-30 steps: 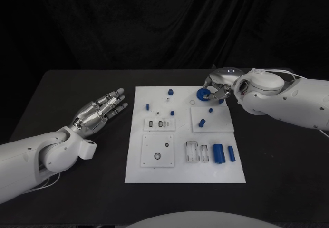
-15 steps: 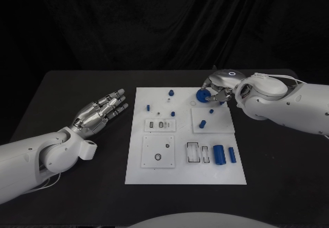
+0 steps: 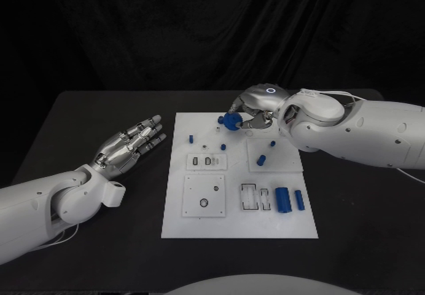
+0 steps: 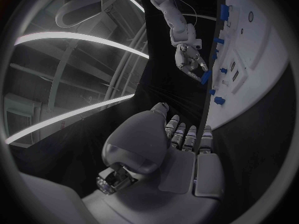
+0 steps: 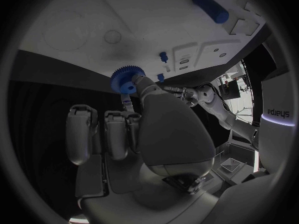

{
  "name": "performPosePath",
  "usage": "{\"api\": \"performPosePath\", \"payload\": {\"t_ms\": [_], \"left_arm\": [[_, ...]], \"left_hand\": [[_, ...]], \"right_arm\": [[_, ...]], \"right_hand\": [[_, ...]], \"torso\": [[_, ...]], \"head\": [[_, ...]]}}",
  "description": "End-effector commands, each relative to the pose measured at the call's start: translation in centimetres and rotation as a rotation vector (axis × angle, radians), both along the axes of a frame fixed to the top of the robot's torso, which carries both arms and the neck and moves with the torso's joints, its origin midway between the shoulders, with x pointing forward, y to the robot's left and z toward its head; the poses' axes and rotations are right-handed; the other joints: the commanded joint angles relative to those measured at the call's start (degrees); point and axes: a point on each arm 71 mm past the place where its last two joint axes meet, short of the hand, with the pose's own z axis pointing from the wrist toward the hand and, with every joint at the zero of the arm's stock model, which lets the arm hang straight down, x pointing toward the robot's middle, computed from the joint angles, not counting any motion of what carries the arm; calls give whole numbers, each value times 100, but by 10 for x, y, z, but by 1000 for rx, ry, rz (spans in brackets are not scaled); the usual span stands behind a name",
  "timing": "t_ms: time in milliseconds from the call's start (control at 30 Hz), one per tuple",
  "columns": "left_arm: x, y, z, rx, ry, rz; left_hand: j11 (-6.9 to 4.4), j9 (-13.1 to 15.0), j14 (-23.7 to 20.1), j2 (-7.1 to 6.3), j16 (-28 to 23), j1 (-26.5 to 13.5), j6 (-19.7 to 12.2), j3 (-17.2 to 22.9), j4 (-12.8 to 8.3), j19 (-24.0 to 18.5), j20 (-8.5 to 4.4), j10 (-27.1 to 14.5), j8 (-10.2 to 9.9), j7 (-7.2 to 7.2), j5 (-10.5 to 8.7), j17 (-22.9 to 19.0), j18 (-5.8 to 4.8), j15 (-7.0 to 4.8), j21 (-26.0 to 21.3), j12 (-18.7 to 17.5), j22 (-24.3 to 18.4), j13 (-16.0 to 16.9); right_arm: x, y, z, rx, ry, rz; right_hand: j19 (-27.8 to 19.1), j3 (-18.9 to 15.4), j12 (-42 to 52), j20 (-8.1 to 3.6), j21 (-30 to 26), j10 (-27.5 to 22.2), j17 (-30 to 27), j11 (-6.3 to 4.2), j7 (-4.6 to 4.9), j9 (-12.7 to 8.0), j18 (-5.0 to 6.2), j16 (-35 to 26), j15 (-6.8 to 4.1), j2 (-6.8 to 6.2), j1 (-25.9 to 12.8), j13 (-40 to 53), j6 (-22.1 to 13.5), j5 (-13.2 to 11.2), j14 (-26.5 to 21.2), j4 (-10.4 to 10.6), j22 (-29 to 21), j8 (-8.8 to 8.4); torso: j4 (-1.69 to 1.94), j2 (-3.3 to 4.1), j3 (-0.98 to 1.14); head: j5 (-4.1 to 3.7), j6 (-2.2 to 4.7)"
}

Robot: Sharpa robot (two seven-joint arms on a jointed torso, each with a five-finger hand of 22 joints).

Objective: Assemble the parts on the task board

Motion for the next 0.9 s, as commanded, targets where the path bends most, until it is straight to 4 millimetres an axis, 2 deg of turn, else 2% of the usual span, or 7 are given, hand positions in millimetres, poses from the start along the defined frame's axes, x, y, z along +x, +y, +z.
{"api": "performPosePath", "payload": {"t_ms": [33, 167, 300, 467, 700, 900], "left_arm": [[-1, 0, 5, -57, -53, 1], [-1, -1, 5, -57, -53, 0], [0, -3, 5, -58, -51, -4], [0, -4, 5, -58, -50, -6], [1, -4, 4, -58, -50, -8], [1, -5, 4, -58, -49, -11]], "left_hand": [[30, 4, -7, -13, 39, -18, -5, 33, 5, -2, 47, 8, 6, 29, 32, 5, 63, 30, 29, 35, 6, 5], [30, 4, -7, -13, 39, -18, -5, 33, 5, -2, 47, 8, 6, 29, 32, 5, 63, 30, 29, 35, 6, 5], [30, 4, -7, -13, 39, -18, -5, 33, 5, -2, 47, 8, 6, 29, 32, 5, 63, 30, 29, 35, 6, 5], [30, 4, -7, -13, 39, -18, -5, 33, 5, -2, 47, 8, 6, 29, 32, 5, 63, 30, 29, 35, 6, 5], [35, 5, -5, -15, 40, -27, -2, 58, -4, -1, 55, 11, 8, 33, 34, 6, 64, 36, 30, 39, 6, 6], [35, 5, -5, -15, 40, -27, -2, 58, -4, -1, 55, 11, 8, 33, 34, 6, 64, 36, 30, 39, 6, 6]], "right_arm": [[2, 8, -2, -21, 10, 27], [6, 19, -4, -35, 19, 41], [8, 30, -5, -45, 24, 50], [10, 35, -6, -62, 39, 47], [13, 35, -10, -88, 65, 25], [15, 36, -13, -101, 79, 14]], "right_hand": [[59, 18, 15, -13, 11, 616, 1107, 13, -266, 1932, -85, -27, -5, -10, -79, 1508, 229, 0, 487, 31, 905, 1195], [51, 24, 15, -6, -1, 616, 1100, 25, -250, 1941, -82, -32, 5, -15, -107, 1508, 178, -9, 484, 44, 898, 1176], [36, 34, 11, 4, -20, 608, 1081, 43, -229, 1946, -76, -45, 19, -20, -135, 1500, 122, -49, 477, 58, 884, 1145], [17, 53, -1, 24, -48, 580, 1062, 71, -198, 1943, -69, -58, 42, -31, -164, 1472, 49, -101, 470, 69, 866, 1086], [-73, 126, -52, 76, -166, 461, 963, 130, -121, 1890, -34, -124, 96, -58, -197, 1356, -131, -207, 429, 81, 781, 862], [-129, 195, -112, 101, -243, 332, 905, 140, -77, 1827, -12, -167, 114, -91, -205, 1235, -242, -233, 402, 81, 733, 659]], "torso": [[-11, 1, 1], [-22, 1, 1], [2, 4, -2], [-17, 3, 0], [-23, -4, 2], [-23, -7, 7]], "head": [[17, -13], [46, -35], [12, -39], [35, -60], [39, -71], [23, -82]]}}
